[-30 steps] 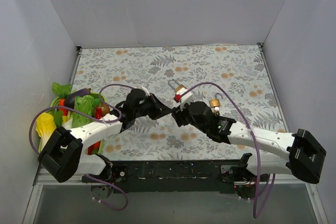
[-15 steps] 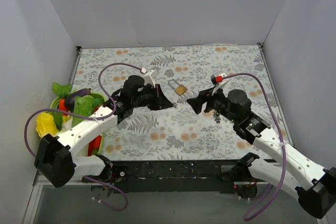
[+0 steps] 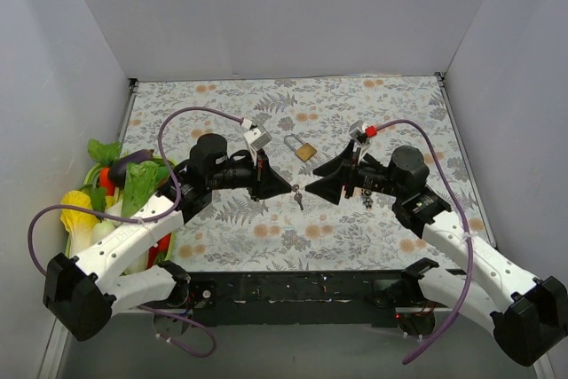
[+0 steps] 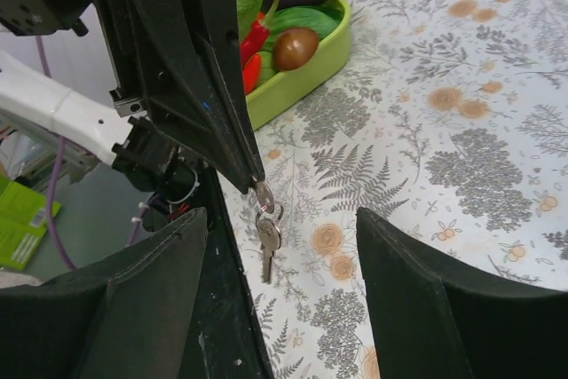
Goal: Unlock with the key
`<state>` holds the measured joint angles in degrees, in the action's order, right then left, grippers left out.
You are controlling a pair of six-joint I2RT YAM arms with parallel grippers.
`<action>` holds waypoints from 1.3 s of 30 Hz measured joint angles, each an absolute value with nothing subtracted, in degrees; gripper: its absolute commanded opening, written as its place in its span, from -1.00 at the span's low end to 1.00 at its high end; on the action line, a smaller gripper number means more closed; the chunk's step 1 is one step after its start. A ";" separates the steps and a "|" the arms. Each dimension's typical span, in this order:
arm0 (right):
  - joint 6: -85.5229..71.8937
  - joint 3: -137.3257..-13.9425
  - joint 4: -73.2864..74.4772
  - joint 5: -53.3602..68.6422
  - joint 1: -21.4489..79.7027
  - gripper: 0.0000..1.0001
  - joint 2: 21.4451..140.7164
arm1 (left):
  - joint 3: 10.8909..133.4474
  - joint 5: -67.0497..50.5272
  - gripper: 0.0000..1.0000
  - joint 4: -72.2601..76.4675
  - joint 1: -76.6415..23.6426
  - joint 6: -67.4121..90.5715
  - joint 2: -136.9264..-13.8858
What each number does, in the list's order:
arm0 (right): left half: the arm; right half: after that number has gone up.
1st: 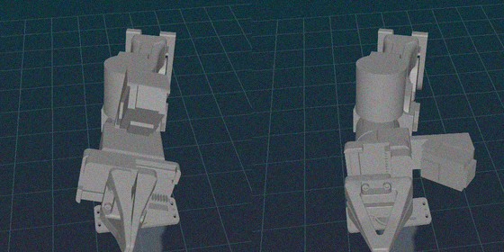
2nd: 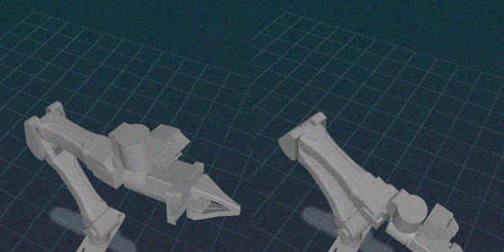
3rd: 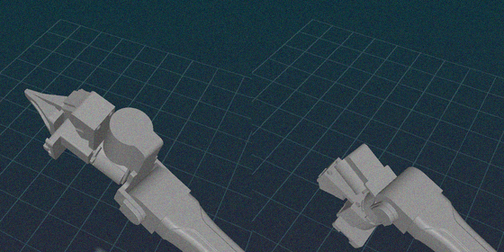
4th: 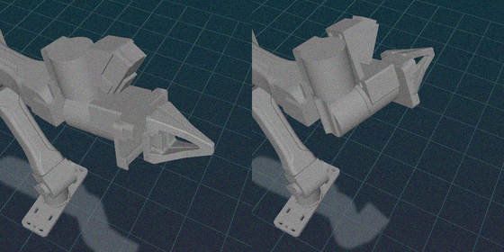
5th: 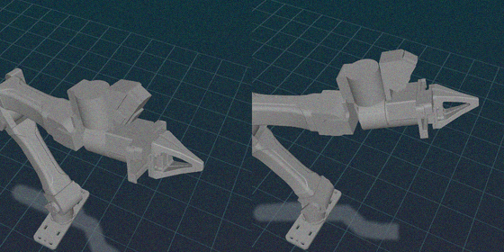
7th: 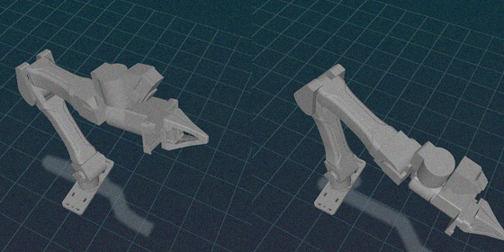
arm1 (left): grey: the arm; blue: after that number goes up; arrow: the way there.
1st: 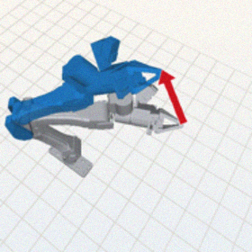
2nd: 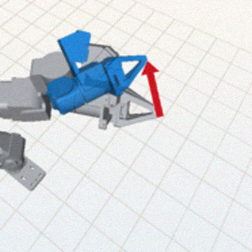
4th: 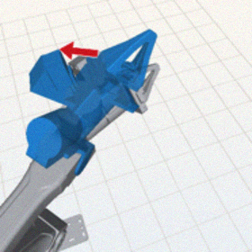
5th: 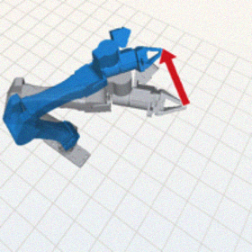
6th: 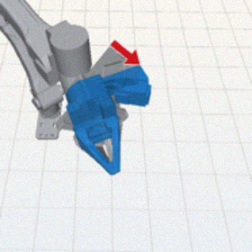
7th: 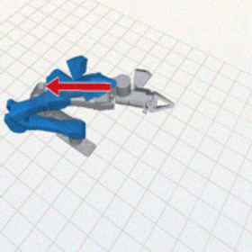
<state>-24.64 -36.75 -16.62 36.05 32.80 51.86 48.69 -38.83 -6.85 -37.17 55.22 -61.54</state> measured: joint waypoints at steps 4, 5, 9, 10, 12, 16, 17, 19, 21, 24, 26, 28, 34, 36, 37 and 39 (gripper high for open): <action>-25.76 -36.03 -18.96 39.07 34.02 0.44 52.80 | 47.62 -43.22 -1.00 -5.48 -37.06 53.41 -61.54; -25.93 -35.94 -19.57 39.55 34.44 0.42 53.19 | 47.46 -44.25 -1.00 -5.48 -36.99 53.06 -61.69; -26.68 -35.81 -21.17 40.91 36.45 0.33 55.33 | 47.31 -46.61 -1.00 -5.50 -36.91 51.96 -62.43; -26.83 -35.75 -21.30 40.93 37.01 0.30 55.81 | 47.31 -46.94 -1.00 -5.56 -36.86 51.70 -62.48; -27.14 -35.31 -22.00 40.93 37.87 0.25 56.58 | 47.29 -47.44 -1.00 -5.61 -36.86 50.96 -62.48; -28.21 -33.50 -24.10 41.54 38.68 0.14 57.30 | 47.27 -48.21 -1.00 -6.17 -36.67 49.84 -62.48; -28.45 -33.41 -24.29 41.69 38.72 0.13 57.56 | 47.24 -48.49 -1.00 -6.24 -36.58 49.69 -62.48; -28.80 -33.30 -24.88 41.95 38.76 0.07 58.15 | 47.18 -49.17 -1.00 -6.46 -36.53 49.60 -62.48; -29.12 -33.30 -25.76 42.26 38.79 0.01 58.65 | 47.16 -49.80 -1.00 -6.50 -36.49 49.63 -62.48; -29.89 -33.28 -27.29 42.78 39.03 -0.24 59.33 | 47.13 -50.54 -1.00 -6.79 -36.49 49.63 -62.48; -30.06 -33.28 -27.81 43.09 39.33 -0.49 59.88 | 47.07 -50.81 -1.00 -6.92 -36.49 49.63 -62.48; -30.17 -33.28 -28.40 43.48 39.79 -0.66 60.53 | 46.87 -51.03 -1.00 -6.94 -36.49 49.60 -62.48; -30.26 -33.28 -28.82 43.94 40.21 -0.82 61.45 | 46.46 -51.53 -1.00 -7.62 -36.32 49.67 -62.50; -30.26 -33.28 -28.86 44.12 40.23 -0.81 61.45 | 46.44 -51.70 -1.00 -7.64 -36.27 49.67 -62.50; -30.26 -33.28 -28.88 44.12 40.25 -0.78 61.45 | 46.44 -51.77 -1.00 -7.64 -36.18 49.67 -62.50; -30.26 -33.28 -28.88 44.27 40.27 -0.72 61.45 | 46.41 -51.90 -1.00 -7.64 -36.05 49.67 -62.50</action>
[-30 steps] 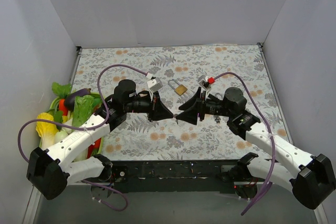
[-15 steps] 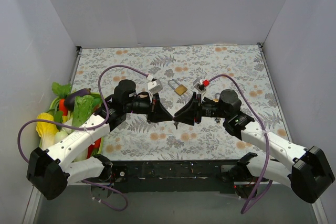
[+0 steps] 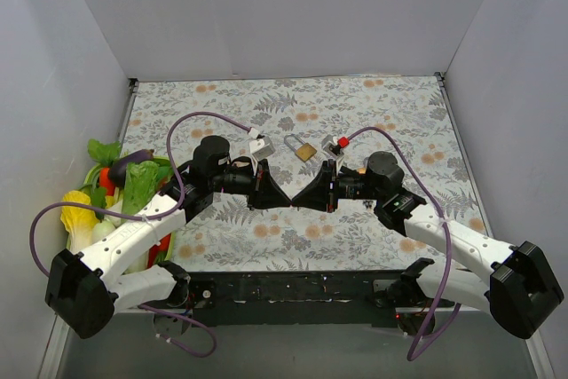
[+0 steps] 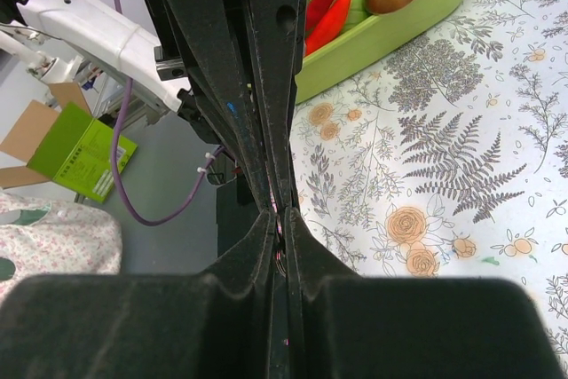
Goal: Unlock with the key
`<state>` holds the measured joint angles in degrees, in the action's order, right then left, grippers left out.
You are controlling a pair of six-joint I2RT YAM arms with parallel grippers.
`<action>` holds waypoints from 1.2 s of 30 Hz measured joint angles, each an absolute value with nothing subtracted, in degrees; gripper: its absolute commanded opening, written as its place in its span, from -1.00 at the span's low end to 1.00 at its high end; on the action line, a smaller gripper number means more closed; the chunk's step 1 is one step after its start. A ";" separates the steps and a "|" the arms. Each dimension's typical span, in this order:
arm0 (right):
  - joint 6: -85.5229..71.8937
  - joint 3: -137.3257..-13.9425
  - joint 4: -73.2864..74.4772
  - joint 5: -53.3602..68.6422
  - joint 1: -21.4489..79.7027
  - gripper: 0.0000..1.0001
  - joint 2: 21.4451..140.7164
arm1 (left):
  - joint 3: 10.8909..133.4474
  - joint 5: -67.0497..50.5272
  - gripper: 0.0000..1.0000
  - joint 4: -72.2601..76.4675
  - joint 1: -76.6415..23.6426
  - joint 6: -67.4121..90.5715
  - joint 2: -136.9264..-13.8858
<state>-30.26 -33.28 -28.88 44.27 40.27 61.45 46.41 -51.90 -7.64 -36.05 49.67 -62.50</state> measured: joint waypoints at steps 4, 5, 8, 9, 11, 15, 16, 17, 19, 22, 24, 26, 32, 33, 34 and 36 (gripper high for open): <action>-30.26 -33.28 -28.88 44.31 40.27 -0.63 61.47 | 46.41 -51.94 -1.00 -7.66 -35.81 49.60 -62.50; -30.22 -33.28 -28.86 44.29 40.27 -0.63 61.47 | 46.41 -51.94 -1.00 -7.68 -35.75 49.52 -62.50; -30.24 -33.26 -28.86 44.27 40.27 -0.63 61.47 | 46.41 -52.03 -1.00 -7.70 -35.64 49.43 -62.50; -30.22 -33.23 -28.86 44.27 40.27 -0.63 61.47 | 46.41 -52.07 -1.00 -7.73 -35.59 49.43 -62.50; -30.22 -33.19 -28.86 44.25 40.27 -0.70 61.47 | 46.39 -52.12 -1.00 -7.73 -35.51 49.34 -62.52; -30.06 -33.19 -28.86 44.12 40.27 -0.93 61.47 | 46.33 -52.42 -1.00 -7.73 -35.31 49.28 -62.54; -30.02 -33.19 -28.86 44.18 40.27 -0.97 61.47 | 46.33 -52.53 -1.00 -7.73 -35.31 49.28 -62.54; -30.00 -33.19 -28.88 44.31 40.27 -0.97 61.47 | 46.33 -52.60 -1.00 -7.73 -35.27 49.25 -62.54; -30.02 -33.19 -28.93 44.58 40.27 -0.97 61.45 | 46.33 -52.75 -1.00 -7.75 -35.16 49.25 -62.57; -30.02 -33.19 -28.97 44.75 40.27 -0.97 61.45 | 46.28 -52.75 -0.52 -7.73 -35.14 49.41 -62.57; -30.17 -33.15 -29.06 44.75 40.27 -0.97 61.47 | 46.22 -52.31 -0.10 -7.55 -35.14 49.45 -62.57; -30.24 -32.95 -29.15 44.56 40.38 -0.97 61.34 | 46.19 -50.68 0.64 -7.46 -34.96 50.06 -62.61; -30.28 -31.31 -29.45 41.32 40.53 -0.97 58.92 | 45.19 -46.68 0.91 -6.70 -34.46 52.25 -62.26; -30.26 -30.94 -29.50 40.64 40.53 -0.97 58.22 | 44.66 -46.04 0.90 -6.22 -34.28 52.64 -61.95; -30.26 -30.59 -29.65 39.88 40.53 -0.97 57.60 | 44.25 -45.43 0.89 -5.89 -34.17 53.10 -61.58; -30.26 -29.87 -29.91 38.17 40.53 -0.97 56.49 | 43.55 -44.31 0.86 -4.97 -34.00 54.30 -60.86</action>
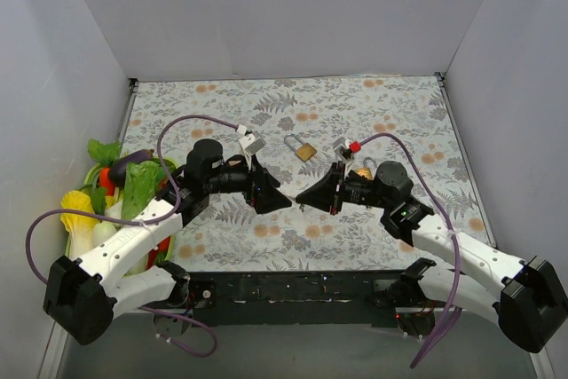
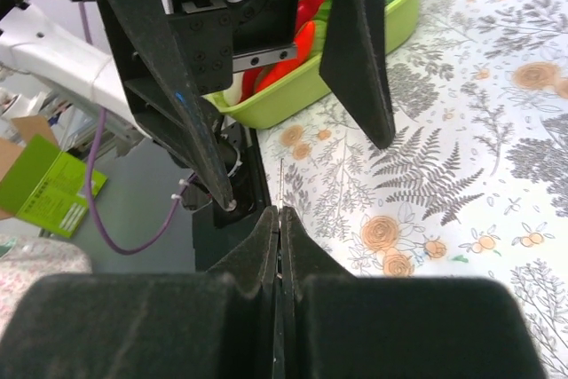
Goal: Unlock with the key
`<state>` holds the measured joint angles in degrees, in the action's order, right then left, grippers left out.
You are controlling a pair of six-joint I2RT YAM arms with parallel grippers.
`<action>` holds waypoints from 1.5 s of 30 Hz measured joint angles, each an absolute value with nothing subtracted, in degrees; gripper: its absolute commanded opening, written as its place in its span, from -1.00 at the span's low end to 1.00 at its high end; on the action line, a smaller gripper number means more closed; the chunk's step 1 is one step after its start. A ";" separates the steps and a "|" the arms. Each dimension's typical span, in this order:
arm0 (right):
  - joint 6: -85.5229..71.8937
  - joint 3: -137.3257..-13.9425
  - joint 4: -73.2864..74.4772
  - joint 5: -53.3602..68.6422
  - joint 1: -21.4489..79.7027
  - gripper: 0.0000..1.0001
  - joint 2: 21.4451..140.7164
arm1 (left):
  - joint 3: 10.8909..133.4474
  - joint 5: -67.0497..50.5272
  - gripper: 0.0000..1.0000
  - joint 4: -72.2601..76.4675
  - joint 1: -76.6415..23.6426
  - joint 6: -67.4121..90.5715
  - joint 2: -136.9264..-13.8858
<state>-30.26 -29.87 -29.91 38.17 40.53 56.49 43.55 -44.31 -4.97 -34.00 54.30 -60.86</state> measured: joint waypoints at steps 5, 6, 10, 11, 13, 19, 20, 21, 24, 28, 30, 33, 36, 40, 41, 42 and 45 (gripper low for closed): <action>-30.70 -26.92 -30.50 31.66 40.53 -0.97 53.08 | 41.08 -42.06 0.82 -0.54 -33.78 58.92 -58.96; -31.07 -26.24 -30.81 30.04 40.53 -0.97 52.49 | 40.16 -41.06 0.82 0.89 -33.78 60.47 -58.46; -32.56 -23.57 -31.55 22.59 40.58 -0.97 51.31 | 36.97 -37.19 0.82 5.72 -33.78 67.00 -57.39; -32.86 -23.05 -31.48 20.78 40.56 -0.97 51.35 | 36.47 -35.92 0.82 6.48 -33.78 68.66 -57.45; -33.19 -22.17 -31.48 17.91 40.40 -0.97 51.35 | 35.99 -32.45 0.83 6.92 -33.78 71.85 -57.74; -33.28 -20.43 -30.59 11.35 37.50 -0.97 50.68 | 38.02 -19.81 0.77 2.87 -33.69 80.07 -61.34; -33.28 -19.86 -30.50 10.41 36.82 -0.97 50.09 | 38.70 -18.13 0.71 1.83 -33.69 81.25 -62.22; -33.30 -19.25 -30.06 9.67 36.03 -0.97 49.32 | 39.42 -16.45 0.65 0.80 -33.67 82.52 -63.07; -33.43 -17.41 -28.99 7.46 33.56 -0.97 46.19 | 41.52 -11.97 0.62 -2.20 -33.80 85.65 -65.63; -32.82 -16.91 -25.10 4.75 31.68 -0.97 40.97 | 49.76 -3.70 0.64 -8.99 -36.36 87.79 -73.63; -32.27 -16.91 -22.83 3.53 31.55 -0.97 37.74 | 54.76 -0.12 0.65 -12.36 -38.22 88.66 -78.37; -31.11 -17.06 -19.70 1.72 31.55 -0.97 33.82 | 61.04 2.94 0.66 -15.29 -40.01 89.93 -84.82; -30.04 -17.21 -16.32 0.51 31.51 -0.97 31.14 | 66.43 4.80 0.71 -17.52 -41.21 91.15 -91.66; -28.84 -18.02 -11.55 -0.34 31.51 -0.97 28.67 | 74.15 7.03 0.83 -22.74 -42.00 91.50 -100.95; -28.56 -18.11 -10.76 -0.54 31.51 -0.97 28.01 | 75.99 7.31 0.82 -23.81 -42.09 91.50 -102.91; -28.21 -18.20 -9.85 -0.71 31.51 -0.97 27.14 | 78.81 7.44 0.82 -25.65 -42.13 91.46 -105.45; -26.87 -18.76 -7.49 -1.17 31.51 -0.97 24.97 | 87.79 7.92 0.85 -30.26 -42.19 91.29 -113.06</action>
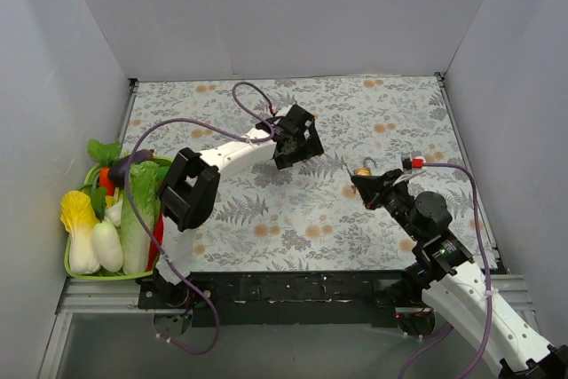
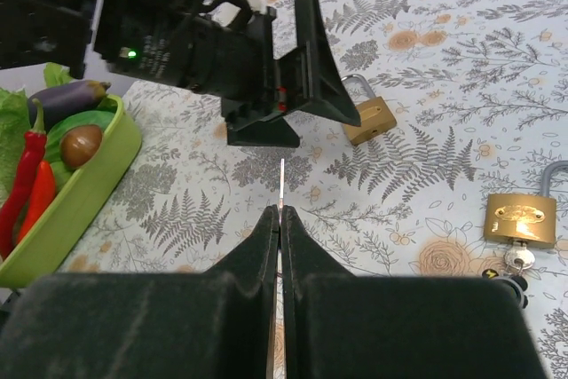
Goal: Unlock with the key
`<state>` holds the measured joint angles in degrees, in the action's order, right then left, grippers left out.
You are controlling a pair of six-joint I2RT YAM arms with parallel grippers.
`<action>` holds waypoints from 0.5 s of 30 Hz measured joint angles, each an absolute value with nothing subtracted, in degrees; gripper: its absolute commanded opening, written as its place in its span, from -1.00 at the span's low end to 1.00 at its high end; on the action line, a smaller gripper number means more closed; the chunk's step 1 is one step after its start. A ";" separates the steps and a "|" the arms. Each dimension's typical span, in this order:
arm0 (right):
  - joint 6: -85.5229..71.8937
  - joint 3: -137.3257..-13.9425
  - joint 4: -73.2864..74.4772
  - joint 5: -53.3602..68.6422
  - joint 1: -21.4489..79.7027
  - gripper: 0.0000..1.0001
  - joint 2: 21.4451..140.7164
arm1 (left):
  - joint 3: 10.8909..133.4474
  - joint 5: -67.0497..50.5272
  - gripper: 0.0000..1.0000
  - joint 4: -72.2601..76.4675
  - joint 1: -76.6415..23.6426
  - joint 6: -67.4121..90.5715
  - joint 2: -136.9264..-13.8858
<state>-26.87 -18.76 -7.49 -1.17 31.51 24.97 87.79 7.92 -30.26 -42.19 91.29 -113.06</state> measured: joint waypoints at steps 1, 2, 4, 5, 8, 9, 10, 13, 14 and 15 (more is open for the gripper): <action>-26.46 -19.31 -6.68 -1.23 31.51 -0.97 24.51 | 90.26 8.38 0.86 -31.66 -42.19 91.29 -115.02; -25.93 -19.90 -5.96 -1.30 31.51 -0.97 24.27 | 92.97 8.99 0.87 -33.47 -42.19 91.35 -117.03; -25.15 -20.75 -5.28 -1.30 31.51 -0.97 23.88 | 97.10 10.26 0.87 -36.47 -42.24 91.81 -120.33; -24.99 -20.86 -5.04 -1.30 31.51 -0.97 23.55 | 98.13 10.61 0.88 -37.34 -42.24 92.07 -121.38; -24.71 -20.84 -4.27 -1.10 31.51 -0.97 21.78 | 98.74 11.07 0.88 -39.33 -42.24 93.56 -122.63; -24.62 -20.84 -4.29 -1.08 31.51 -0.97 21.28 | 98.74 11.07 0.88 -39.64 -42.24 94.21 -122.87; -24.60 -20.84 -4.34 -1.02 31.51 -0.97 20.86 | 98.76 11.05 0.88 -39.75 -42.24 94.67 -123.04; -24.49 -20.84 -4.32 -0.86 31.51 -0.97 20.38 | 99.74 10.98 0.89 -40.01 -42.24 96.49 -123.98; -24.43 -20.84 -4.23 -0.86 31.51 -0.97 20.34 | 100.27 10.98 0.89 -40.03 -42.24 97.03 -124.40; -24.40 -20.80 -4.16 -0.86 31.51 -0.97 20.27 | 100.84 10.98 0.89 -40.01 -42.24 97.51 -124.88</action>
